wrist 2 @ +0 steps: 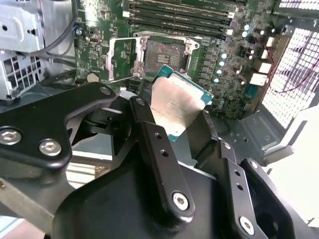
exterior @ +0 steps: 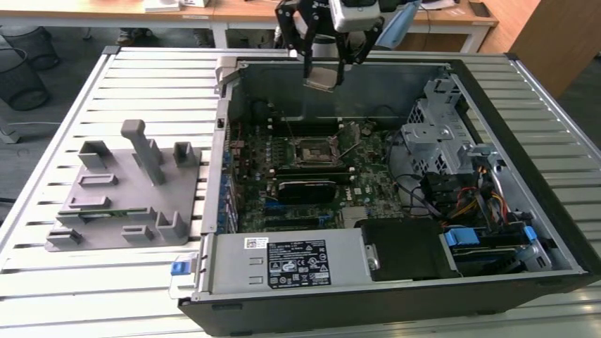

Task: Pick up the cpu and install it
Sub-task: 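Place the cpu into insertion slot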

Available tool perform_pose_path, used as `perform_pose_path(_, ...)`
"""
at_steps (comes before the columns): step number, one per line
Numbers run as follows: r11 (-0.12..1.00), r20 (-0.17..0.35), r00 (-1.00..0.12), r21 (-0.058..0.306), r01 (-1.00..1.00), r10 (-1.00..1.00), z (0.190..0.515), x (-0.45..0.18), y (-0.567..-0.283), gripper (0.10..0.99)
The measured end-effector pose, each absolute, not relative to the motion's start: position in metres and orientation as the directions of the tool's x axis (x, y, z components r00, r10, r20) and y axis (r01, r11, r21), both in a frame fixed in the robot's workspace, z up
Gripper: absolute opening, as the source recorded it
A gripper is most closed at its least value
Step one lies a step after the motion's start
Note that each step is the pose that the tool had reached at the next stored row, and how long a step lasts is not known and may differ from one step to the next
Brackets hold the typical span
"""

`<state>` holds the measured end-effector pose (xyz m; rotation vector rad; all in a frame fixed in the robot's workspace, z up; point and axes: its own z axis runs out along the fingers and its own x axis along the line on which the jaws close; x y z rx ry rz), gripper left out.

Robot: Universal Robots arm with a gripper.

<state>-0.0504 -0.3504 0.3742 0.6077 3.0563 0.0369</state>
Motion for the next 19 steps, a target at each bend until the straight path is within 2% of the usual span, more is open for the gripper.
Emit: perform_pose_path(19,0.841,-0.021,-0.841,0.027,0.54,0.541,0.3732,-0.0504,-0.3478,0.529)
